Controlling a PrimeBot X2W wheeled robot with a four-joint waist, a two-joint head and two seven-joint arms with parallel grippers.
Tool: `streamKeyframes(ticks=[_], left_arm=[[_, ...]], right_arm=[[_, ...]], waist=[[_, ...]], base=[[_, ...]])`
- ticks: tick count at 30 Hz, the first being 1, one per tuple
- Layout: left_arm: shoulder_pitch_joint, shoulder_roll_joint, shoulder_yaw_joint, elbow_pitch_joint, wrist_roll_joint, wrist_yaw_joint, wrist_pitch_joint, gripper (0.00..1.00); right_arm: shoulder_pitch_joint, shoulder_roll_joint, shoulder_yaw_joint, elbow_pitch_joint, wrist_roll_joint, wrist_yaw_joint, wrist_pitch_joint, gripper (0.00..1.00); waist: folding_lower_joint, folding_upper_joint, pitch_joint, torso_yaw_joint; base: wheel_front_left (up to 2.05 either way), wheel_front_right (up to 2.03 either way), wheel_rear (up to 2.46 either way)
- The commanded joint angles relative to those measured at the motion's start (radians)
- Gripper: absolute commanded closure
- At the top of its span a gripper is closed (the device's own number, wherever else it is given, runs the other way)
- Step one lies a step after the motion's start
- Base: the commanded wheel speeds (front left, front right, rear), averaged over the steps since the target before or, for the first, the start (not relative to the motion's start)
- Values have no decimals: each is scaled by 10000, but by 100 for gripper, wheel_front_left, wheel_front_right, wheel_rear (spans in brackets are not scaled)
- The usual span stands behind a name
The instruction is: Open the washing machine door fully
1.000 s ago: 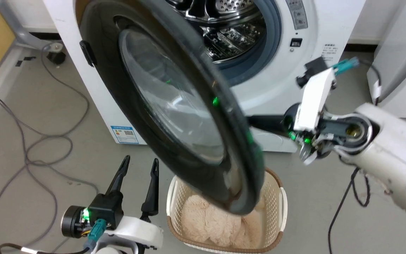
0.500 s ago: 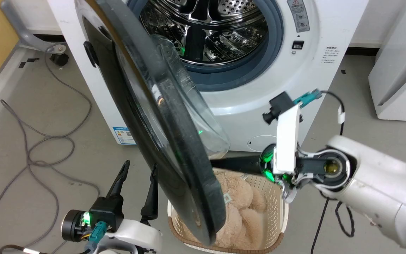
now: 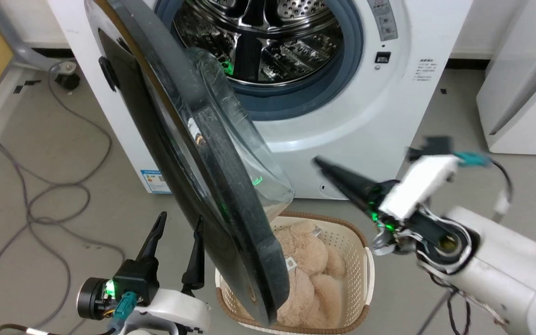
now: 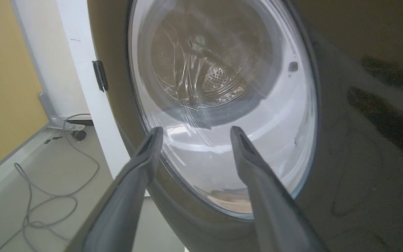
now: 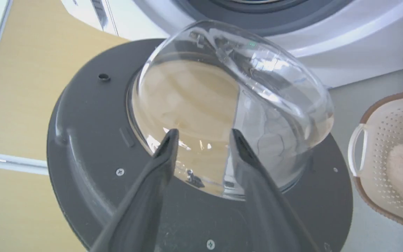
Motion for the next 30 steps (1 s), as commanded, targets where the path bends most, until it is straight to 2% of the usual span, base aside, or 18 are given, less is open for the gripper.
streamKeyframes(ticks=[1,5,9,13,18,22,26,30], left_arm=[[141,27,33,12,30,-25,-53,0],[211,25,90,79,26,-28,-53,0],[285,23,130,123,29,-25,-53,0],[391,21,153,209,37,-56,-53,0],[521,19,164,322,61,-94,-53,0],[630,18,173,412,69,-127,-53,0],[708,19,185,474,79,-169,-53,0],[724,18,202,465,96,-183,-53,0]], right_arm=[[536,-117,-199,25,-14,10,-898,0],[1529,-445,-669,-237,-89,10,-2380,0],[2448,-656,-1308,-259,-321,10,-2675,0],[4047,-522,-3358,347,-1100,10,-2701,0],[6006,191,-5881,979,-3226,10,-2704,0],[7104,803,-7908,1445,-5922,10,-2705,0],[7847,1402,-10120,1540,-9875,10,-2705,0],[8535,2298,-12299,732,-14392,10,-2706,0]], waist=[[1,-1,-55,-46],[1,-1,-192,-130],[1,-1,-313,-201],[1,-1,-514,-255],[1,-1,-707,-287],[1,-1,-857,-332],[1,-1,-958,-361],[1,-1,-967,-368]], base=[[0,0,0],[0,0,0],[0,0,0],[0,0,0],[0,0,0],[0,0,0],[0,0,0],[0,0,0]])
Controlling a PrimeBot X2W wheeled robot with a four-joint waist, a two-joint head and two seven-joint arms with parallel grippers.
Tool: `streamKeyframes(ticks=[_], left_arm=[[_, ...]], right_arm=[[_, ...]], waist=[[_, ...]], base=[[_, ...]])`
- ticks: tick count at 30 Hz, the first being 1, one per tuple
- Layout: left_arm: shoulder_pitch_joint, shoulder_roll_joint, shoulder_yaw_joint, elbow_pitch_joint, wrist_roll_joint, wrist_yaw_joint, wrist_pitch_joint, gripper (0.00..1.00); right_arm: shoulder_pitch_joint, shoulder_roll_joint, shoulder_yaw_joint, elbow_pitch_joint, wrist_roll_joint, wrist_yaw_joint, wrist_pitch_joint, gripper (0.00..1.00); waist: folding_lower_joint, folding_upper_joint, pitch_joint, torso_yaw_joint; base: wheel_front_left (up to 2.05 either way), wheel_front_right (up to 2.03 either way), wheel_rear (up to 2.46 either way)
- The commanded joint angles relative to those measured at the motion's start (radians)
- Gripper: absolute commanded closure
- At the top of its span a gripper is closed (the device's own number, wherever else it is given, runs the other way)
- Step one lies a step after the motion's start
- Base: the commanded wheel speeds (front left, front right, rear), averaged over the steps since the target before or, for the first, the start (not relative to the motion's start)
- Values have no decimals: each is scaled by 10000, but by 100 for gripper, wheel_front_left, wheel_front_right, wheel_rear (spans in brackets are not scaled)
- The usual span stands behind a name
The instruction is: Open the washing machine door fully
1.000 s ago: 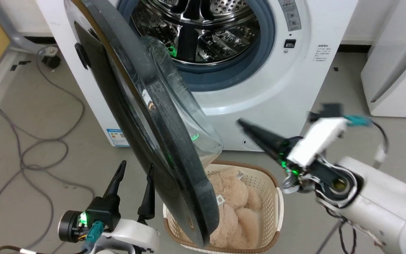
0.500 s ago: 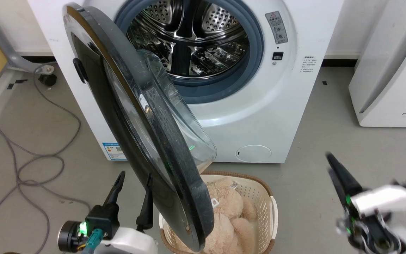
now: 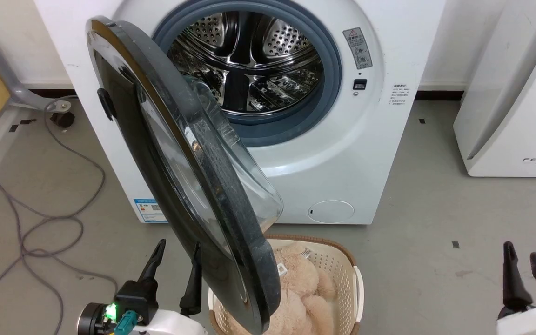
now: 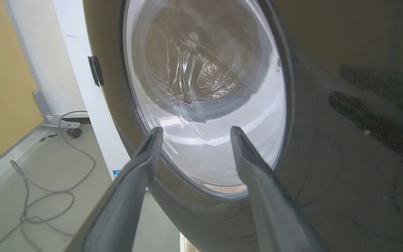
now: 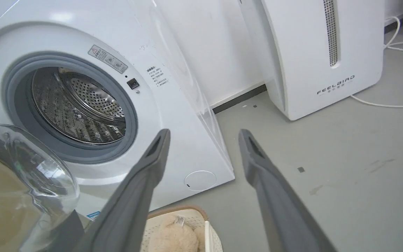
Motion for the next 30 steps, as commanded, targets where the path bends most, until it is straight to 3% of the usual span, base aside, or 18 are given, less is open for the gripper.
streamKeyframes(ticks=[1,3,4,8,14,22,23,24,25,30], left_arm=[[104,25,41,-1,89,-22,-53,0],[83,27,45,-1,113,-22,-53,0],[54,31,49,10,137,-24,-53,0],[-5,48,92,31,170,-9,-53,0],[-61,73,107,62,210,-18,-53,0],[-95,83,123,-5,247,-17,-53,0],[-96,85,133,1,243,-17,-53,21],[-97,86,139,7,235,-21,-53,74],[-99,84,146,-14,199,-43,-53,100],[-65,78,172,-34,133,-82,-53,100]], right_arm=[[279,447,-365,-370,-907,10,-35,0],[578,1059,-1020,-1112,-2724,10,-35,0],[831,1543,-1403,-1945,-4220,10,17,0],[1360,2018,-1304,-3960,-6407,10,804,0],[1947,2065,-484,-5079,-6768,10,1687,0],[2237,2068,-243,-5149,-6444,10,1850,0],[2233,2068,-226,-5134,-6408,10,1843,0],[2228,2068,-209,-5122,-6394,10,1836,0],[2220,2068,-190,-5108,-6386,10,1834,0],[2178,2069,-94,-5035,-6363,10,1831,0]], waist=[[1,-1,9,3],[1,-1,25,12],[1,-1,47,21],[1,-1,105,9],[1,-1,128,22],[1,-1,179,38],[1,-1,183,33],[1,-1,186,30],[1,-1,191,25],[1,-1,157,15]], base=[[0,0,0],[0,0,0],[0,0,0],[0,0,0],[0,0,0],[0,0,0],[0,0,0],[0,0,0],[0,0,0],[0,0,0]])
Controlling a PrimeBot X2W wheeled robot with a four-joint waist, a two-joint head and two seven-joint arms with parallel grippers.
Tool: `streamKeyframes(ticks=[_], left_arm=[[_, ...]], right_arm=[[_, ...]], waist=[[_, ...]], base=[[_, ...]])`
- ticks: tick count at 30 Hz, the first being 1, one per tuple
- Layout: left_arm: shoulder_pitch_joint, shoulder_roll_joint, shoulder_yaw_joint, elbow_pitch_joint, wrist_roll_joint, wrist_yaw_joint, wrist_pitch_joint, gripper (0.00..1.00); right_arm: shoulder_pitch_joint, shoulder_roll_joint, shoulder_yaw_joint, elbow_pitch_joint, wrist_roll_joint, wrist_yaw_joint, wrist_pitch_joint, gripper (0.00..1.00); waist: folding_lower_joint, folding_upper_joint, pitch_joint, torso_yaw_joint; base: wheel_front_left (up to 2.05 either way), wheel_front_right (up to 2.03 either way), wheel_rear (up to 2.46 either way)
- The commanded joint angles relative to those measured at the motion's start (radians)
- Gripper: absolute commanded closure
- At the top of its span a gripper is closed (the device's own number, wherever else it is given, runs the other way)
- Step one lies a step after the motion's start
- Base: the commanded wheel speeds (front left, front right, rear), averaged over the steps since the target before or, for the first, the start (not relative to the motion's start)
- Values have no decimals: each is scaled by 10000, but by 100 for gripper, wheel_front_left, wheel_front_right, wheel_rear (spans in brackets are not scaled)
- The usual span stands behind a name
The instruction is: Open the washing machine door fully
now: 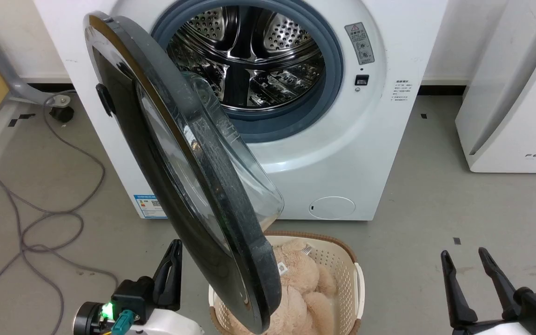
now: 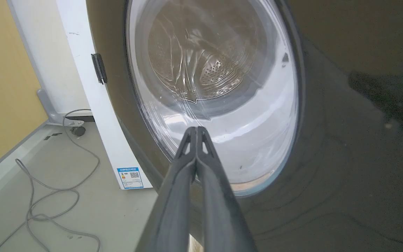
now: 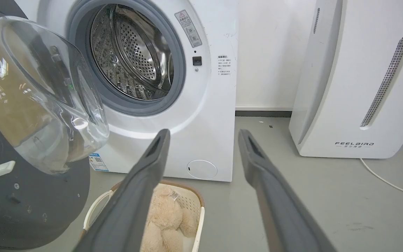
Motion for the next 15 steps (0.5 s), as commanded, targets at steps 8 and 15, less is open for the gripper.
streamKeyframes(ticks=[8,15], left_arm=[[-142,27,91,-511,-276,84,-53,100],[-386,0,115,-2328,-308,206,-53,100]], right_arm=[[-7,46,74,32,96,6,-42,0],[-61,47,87,64,132,6,-72,0]], waist=[[0,0,65,11],[0,0,137,58]], base=[[0,0,0],[0,0,0]])
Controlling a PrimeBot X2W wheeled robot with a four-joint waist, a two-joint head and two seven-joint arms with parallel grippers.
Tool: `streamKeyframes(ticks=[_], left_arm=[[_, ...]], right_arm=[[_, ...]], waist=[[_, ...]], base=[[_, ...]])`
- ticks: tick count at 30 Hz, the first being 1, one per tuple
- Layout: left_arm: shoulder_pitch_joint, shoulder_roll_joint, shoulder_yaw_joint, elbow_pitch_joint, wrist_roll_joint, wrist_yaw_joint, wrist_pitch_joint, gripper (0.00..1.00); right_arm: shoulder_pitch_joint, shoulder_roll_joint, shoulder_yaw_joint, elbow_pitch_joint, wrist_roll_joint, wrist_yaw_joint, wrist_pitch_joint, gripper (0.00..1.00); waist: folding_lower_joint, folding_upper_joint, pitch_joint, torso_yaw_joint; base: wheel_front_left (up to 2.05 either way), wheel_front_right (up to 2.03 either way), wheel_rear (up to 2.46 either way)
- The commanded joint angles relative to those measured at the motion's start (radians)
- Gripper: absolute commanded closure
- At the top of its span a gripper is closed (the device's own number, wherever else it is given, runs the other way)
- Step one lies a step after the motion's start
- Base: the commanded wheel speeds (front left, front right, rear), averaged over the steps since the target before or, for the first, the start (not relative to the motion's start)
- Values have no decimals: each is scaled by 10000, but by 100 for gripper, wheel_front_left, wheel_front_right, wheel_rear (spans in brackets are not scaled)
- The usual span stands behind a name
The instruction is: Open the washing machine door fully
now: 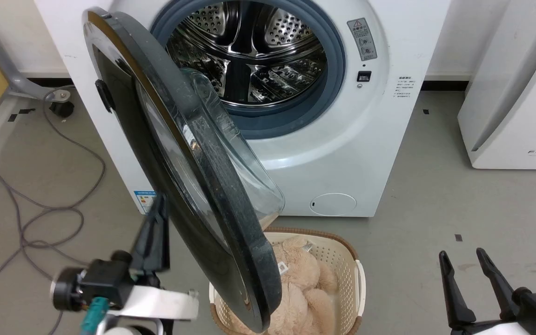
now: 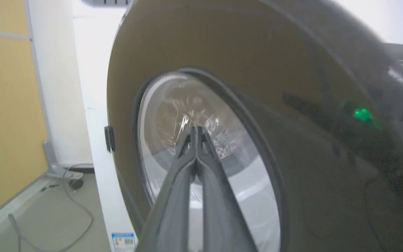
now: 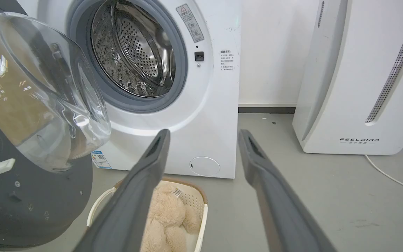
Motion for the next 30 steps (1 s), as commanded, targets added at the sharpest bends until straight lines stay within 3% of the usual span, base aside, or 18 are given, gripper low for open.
streamKeyframes(ticks=[1,8,18,26,30], left_arm=[[-205,15,43,-531,16,61,-53,100],[-377,-4,-70,-2875,72,226,-53,100],[-726,-18,-952,-5872,131,168,-53,100],[-465,-20,-2776,-5901,-7,-307,-53,100],[123,-21,-4123,-4913,-387,-457,94,100]], right_arm=[[-68,47,21,32,39,6,-73,0],[-129,47,91,154,44,6,-153,0],[-204,47,43,357,100,6,-240,0],[-206,47,3,487,96,6,-237,0],[-210,47,21,537,71,6,-217,0]], waist=[[0,0,11,7],[0,0,16,-41],[0,0,63,-125],[0,0,-11,-81],[0,0,-66,-81]], base=[[0,0,0],[0,0,0],[0,0,0],[0,0,0],[0,0,0]])
